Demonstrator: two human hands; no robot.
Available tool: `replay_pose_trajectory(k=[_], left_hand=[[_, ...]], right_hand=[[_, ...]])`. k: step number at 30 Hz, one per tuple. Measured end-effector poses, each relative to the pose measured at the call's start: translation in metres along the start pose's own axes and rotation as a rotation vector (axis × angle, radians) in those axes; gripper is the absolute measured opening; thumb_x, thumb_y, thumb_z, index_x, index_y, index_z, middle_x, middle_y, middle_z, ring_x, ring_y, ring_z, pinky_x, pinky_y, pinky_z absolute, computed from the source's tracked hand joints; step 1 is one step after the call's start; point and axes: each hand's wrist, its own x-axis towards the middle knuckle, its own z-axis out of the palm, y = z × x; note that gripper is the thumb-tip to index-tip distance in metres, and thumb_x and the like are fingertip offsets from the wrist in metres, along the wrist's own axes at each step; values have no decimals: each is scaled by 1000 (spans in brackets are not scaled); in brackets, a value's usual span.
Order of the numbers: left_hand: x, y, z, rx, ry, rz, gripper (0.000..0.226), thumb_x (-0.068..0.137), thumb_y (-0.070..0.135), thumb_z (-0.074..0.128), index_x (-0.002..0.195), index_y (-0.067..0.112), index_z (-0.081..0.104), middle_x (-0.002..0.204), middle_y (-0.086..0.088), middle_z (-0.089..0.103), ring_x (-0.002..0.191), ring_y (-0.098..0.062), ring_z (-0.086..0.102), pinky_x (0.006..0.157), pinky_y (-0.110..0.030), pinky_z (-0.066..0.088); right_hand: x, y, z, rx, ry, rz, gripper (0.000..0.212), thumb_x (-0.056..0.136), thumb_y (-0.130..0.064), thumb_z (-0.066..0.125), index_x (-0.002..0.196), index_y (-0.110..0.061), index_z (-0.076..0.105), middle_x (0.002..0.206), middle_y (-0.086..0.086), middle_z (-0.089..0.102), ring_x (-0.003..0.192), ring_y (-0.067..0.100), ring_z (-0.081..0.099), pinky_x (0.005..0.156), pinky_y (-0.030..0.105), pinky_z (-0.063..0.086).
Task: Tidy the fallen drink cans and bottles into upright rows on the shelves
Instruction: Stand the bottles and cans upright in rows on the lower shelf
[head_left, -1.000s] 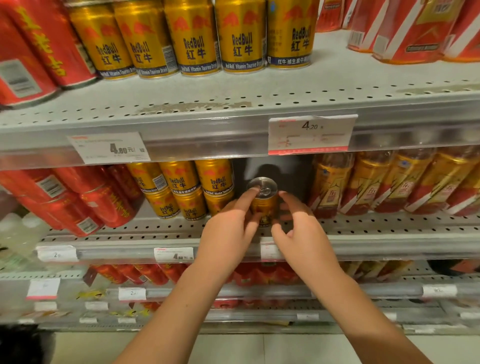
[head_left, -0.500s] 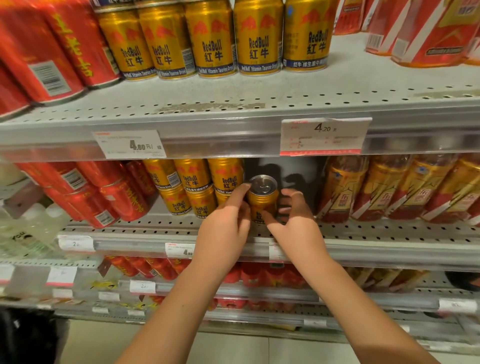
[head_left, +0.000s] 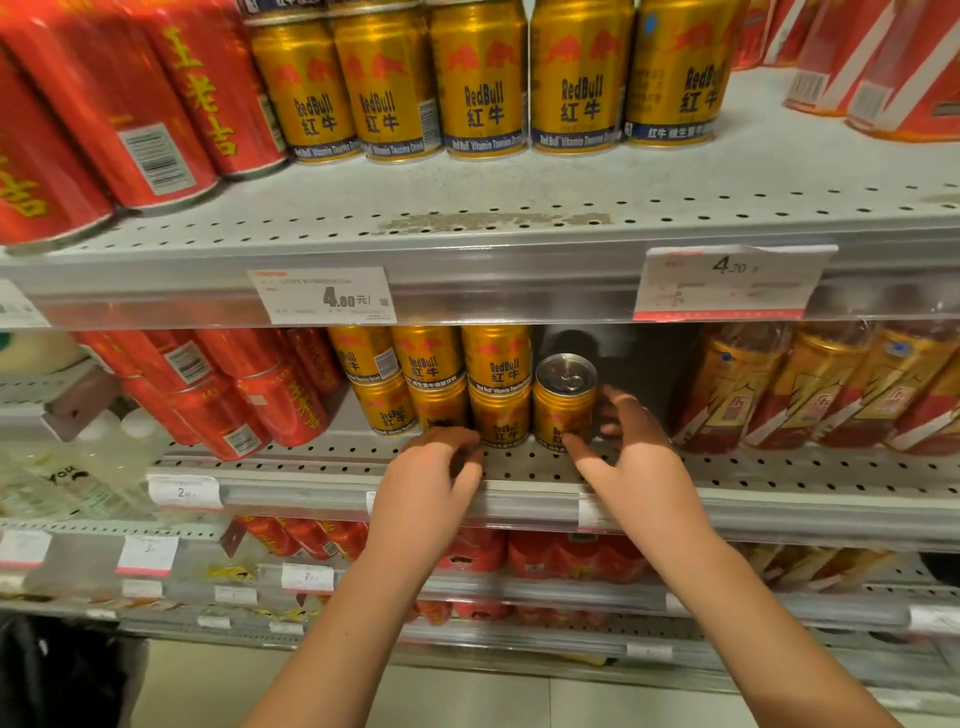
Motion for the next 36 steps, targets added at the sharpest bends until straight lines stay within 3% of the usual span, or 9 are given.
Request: replay_pose_trajectory(k=[5, 11, 14, 18, 22, 27, 30, 33, 36], left_hand=[[-7, -27, -11, 92, 115, -51, 19, 94, 32, 57, 84, 20, 68, 67, 6, 57, 69, -21, 55, 60, -35, 40], [-2, -37, -20, -45, 222, -120, 20, 95, 37, 61, 104, 21, 67, 91, 3, 67, 83, -19, 63, 65, -35, 49], [5, -51, -29, -142, 299, -251, 41, 88, 43, 73, 113, 19, 52, 100, -1, 60, 83, -21, 63, 69, -41, 56], [24, -62, -36, -169, 234, -276, 64, 83, 40, 80, 129, 12, 48, 121, -9, 59, 111, -29, 59, 90, -42, 53], [40, -65, -36, -171, 177, -277, 56, 82, 42, 80, 122, 15, 51, 115, -8, 67, 108, -30, 64, 88, -40, 53], [40, -72, -35, -160, 151, -252, 49, 87, 42, 75, 124, 18, 51, 118, -7, 66, 107, -29, 64, 88, -43, 53], [38, -70, -35, -187, 128, -260, 49, 90, 39, 73, 128, 17, 50, 118, -9, 68, 104, -31, 66, 87, -41, 53], [25, -63, -36, -200, 171, -298, 55, 88, 39, 75, 129, 12, 50, 115, -12, 69, 105, -35, 65, 86, -44, 53], [-3, -46, -33, -155, 300, -229, 34, 87, 37, 73, 107, 19, 53, 91, -6, 64, 87, -30, 62, 73, -45, 52]], right_hand=[[-23, 11, -14, -196, 16, 35, 50, 92, -40, 62, 139, -28, 53, 104, 0, 67, 79, 15, 60, 65, 28, 48], [-27, 6, -17, -235, 9, -4, 34, 94, -36, 58, 125, -25, 65, 90, -2, 64, 82, 18, 61, 71, 32, 52], [-29, 8, -19, -241, 4, 4, 32, 94, -37, 56, 121, -24, 67, 88, -3, 62, 78, 18, 61, 69, 35, 54], [-30, 7, -18, -277, 5, 5, 28, 94, -35, 55, 112, -21, 71, 81, -1, 61, 73, 19, 60, 65, 37, 53], [-29, 7, -15, -306, -5, 10, 27, 92, -35, 51, 92, -16, 70, 68, -3, 58, 63, 18, 58, 56, 35, 48], [-30, 8, -17, -261, -2, 31, 28, 95, -29, 54, 115, -16, 69, 77, 4, 64, 71, 24, 61, 63, 37, 52], [-29, 12, -27, -193, 66, 103, 26, 95, -26, 55, 117, -16, 65, 76, 10, 62, 70, 25, 59, 58, 32, 44], [-30, 21, -41, -192, 119, 173, 17, 95, -26, 54, 94, -11, 63, 74, 11, 58, 68, 27, 56, 58, 31, 39], [-34, 28, -50, -212, 165, 203, 21, 97, -29, 53, 83, -14, 58, 80, 2, 53, 71, 19, 55, 61, 32, 40]])
